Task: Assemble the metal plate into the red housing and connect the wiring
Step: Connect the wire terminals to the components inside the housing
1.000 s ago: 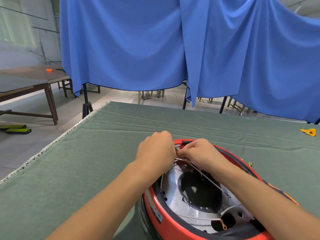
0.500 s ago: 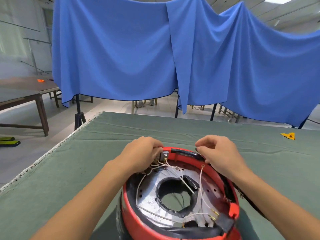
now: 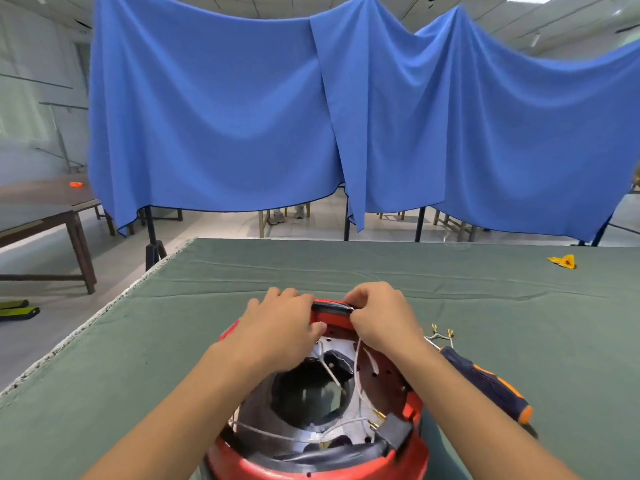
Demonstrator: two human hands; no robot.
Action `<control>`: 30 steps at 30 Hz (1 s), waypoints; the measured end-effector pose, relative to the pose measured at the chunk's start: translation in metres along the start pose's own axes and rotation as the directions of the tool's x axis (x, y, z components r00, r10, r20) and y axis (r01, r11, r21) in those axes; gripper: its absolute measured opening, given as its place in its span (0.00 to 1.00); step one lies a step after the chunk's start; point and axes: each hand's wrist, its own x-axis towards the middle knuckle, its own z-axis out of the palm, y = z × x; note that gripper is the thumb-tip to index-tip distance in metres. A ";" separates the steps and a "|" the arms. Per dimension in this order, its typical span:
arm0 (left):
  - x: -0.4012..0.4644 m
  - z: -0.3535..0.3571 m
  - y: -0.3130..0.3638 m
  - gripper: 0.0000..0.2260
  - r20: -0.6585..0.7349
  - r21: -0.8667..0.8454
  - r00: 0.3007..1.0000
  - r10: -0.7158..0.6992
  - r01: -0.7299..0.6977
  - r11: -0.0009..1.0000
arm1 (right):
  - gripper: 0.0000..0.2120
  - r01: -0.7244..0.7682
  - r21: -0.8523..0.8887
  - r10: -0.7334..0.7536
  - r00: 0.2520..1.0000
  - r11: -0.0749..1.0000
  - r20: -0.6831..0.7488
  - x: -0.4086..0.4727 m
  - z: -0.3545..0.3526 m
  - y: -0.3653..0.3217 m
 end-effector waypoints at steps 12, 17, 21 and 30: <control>0.008 0.006 -0.019 0.09 -0.114 -0.270 0.990 0.089 -0.117 0.956 | 0.10 -0.123 -0.077 0.118 0.991 0.989 -0.070 0.029 -0.019 0.078; 0.020 0.002 -0.023 0.15 -0.141 -0.481 0.984 0.109 -0.164 0.861 | 0.08 -0.015 -0.231 0.004 0.999 0.973 -0.047 0.033 -0.002 0.082; 0.023 0.006 -0.025 0.14 -0.176 -0.485 0.981 0.077 -0.155 0.860 | 0.14 0.028 -0.337 -0.042 0.999 0.941 -0.033 0.035 0.008 0.083; 0.023 0.008 -0.023 0.16 -0.176 -0.461 0.983 0.052 -0.129 0.878 | 0.11 -0.024 -0.594 -0.049 0.993 0.804 -0.107 0.030 0.010 0.080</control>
